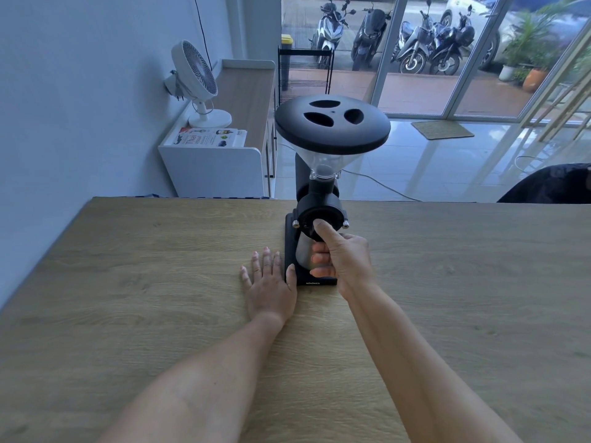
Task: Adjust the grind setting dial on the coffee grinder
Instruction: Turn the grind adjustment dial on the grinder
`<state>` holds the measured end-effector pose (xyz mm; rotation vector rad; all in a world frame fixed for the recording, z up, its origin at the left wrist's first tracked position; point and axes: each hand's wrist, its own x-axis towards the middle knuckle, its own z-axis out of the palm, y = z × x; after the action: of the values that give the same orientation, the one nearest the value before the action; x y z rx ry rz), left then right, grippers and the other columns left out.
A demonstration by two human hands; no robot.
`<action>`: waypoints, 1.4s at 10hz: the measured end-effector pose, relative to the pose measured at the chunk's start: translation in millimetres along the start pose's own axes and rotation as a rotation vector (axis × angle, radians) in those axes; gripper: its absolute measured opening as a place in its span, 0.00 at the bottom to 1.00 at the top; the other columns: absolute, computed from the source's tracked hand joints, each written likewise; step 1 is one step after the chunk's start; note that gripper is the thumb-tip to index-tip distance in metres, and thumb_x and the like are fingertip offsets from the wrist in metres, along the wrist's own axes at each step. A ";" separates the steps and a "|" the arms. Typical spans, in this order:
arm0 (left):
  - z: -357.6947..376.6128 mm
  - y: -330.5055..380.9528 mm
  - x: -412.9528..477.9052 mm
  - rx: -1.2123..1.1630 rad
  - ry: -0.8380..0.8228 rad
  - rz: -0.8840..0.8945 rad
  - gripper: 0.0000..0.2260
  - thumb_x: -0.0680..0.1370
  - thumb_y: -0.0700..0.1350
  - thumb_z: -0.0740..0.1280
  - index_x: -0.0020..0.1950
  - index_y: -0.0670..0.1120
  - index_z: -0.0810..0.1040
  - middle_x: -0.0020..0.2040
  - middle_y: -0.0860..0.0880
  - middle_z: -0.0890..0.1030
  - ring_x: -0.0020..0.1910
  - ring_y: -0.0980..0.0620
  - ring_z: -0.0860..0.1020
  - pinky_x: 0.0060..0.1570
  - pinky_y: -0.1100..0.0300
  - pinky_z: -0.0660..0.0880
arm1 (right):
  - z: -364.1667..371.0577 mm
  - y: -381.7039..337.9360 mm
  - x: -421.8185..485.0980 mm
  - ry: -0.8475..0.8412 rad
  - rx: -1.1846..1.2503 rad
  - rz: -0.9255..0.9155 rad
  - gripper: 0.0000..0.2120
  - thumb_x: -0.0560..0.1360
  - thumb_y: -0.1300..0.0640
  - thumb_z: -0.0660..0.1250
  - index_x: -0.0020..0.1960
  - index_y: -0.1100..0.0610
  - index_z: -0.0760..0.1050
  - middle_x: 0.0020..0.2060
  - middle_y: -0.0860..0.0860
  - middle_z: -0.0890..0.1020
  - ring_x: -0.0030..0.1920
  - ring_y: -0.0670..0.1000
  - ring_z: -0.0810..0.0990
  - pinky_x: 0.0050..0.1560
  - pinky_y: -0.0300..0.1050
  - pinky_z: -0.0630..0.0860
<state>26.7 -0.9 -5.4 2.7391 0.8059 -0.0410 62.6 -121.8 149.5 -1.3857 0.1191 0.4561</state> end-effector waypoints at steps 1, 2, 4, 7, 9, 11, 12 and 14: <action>0.8 -0.2 0.8 -0.003 0.005 -0.001 0.29 0.81 0.61 0.36 0.81 0.52 0.44 0.82 0.51 0.42 0.80 0.48 0.38 0.77 0.41 0.37 | -0.1 1.0 0.5 0.000 0.001 -0.001 0.14 0.72 0.51 0.75 0.45 0.62 0.80 0.31 0.53 0.77 0.24 0.47 0.75 0.21 0.41 0.75; 1.4 -0.4 1.4 -0.007 0.006 -0.001 0.29 0.81 0.62 0.35 0.81 0.52 0.44 0.82 0.51 0.42 0.80 0.48 0.38 0.77 0.41 0.37 | 0.0 2.1 1.1 0.009 -0.008 -0.013 0.16 0.72 0.50 0.76 0.47 0.62 0.79 0.32 0.53 0.76 0.24 0.46 0.75 0.21 0.41 0.76; 0.9 -0.6 1.0 -0.009 0.005 0.000 0.29 0.81 0.61 0.35 0.81 0.52 0.44 0.82 0.51 0.42 0.80 0.48 0.37 0.77 0.41 0.37 | 0.4 1.1 -0.1 0.018 -0.024 -0.030 0.14 0.71 0.51 0.76 0.44 0.60 0.78 0.31 0.53 0.75 0.24 0.46 0.74 0.22 0.43 0.78; 1.3 -0.9 1.3 -0.013 0.008 -0.001 0.29 0.81 0.62 0.35 0.81 0.52 0.44 0.82 0.51 0.42 0.80 0.48 0.37 0.77 0.41 0.36 | 0.9 1.0 -0.5 0.024 -0.044 -0.044 0.13 0.71 0.50 0.76 0.42 0.59 0.78 0.30 0.51 0.75 0.25 0.46 0.74 0.24 0.45 0.78; 2.8 -1.3 1.5 -0.001 0.001 -0.001 0.29 0.81 0.62 0.35 0.81 0.53 0.43 0.82 0.51 0.42 0.80 0.48 0.37 0.77 0.41 0.37 | 0.1 2.1 -0.6 0.016 -0.043 -0.042 0.13 0.71 0.50 0.76 0.44 0.59 0.78 0.31 0.52 0.74 0.25 0.46 0.75 0.23 0.44 0.79; 1.1 0.0 0.8 -0.003 -0.003 -0.005 0.29 0.81 0.62 0.35 0.81 0.53 0.43 0.82 0.51 0.42 0.80 0.49 0.37 0.77 0.42 0.36 | 1.3 1.7 1.2 0.021 -0.057 -0.034 0.14 0.71 0.49 0.76 0.43 0.59 0.78 0.30 0.51 0.74 0.24 0.46 0.74 0.23 0.45 0.78; 0.3 0.7 0.3 0.001 -0.006 -0.007 0.29 0.81 0.62 0.35 0.81 0.53 0.43 0.82 0.52 0.42 0.80 0.49 0.37 0.77 0.42 0.36 | -2.0 3.3 1.3 -0.023 -0.021 0.002 0.16 0.71 0.47 0.76 0.47 0.60 0.79 0.30 0.52 0.75 0.24 0.48 0.75 0.22 0.45 0.77; 2.2 -0.1 0.7 0.016 -0.004 -0.005 0.32 0.78 0.62 0.31 0.81 0.53 0.42 0.82 0.51 0.42 0.80 0.48 0.37 0.77 0.41 0.37 | -5.8 8.5 3.2 -0.223 0.052 0.072 0.28 0.77 0.39 0.65 0.56 0.64 0.80 0.33 0.55 0.80 0.29 0.52 0.79 0.25 0.46 0.76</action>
<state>27.3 -1.1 -7.6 2.7516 0.8146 -0.0543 63.4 -125.6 139.5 -1.2741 -0.0016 0.6605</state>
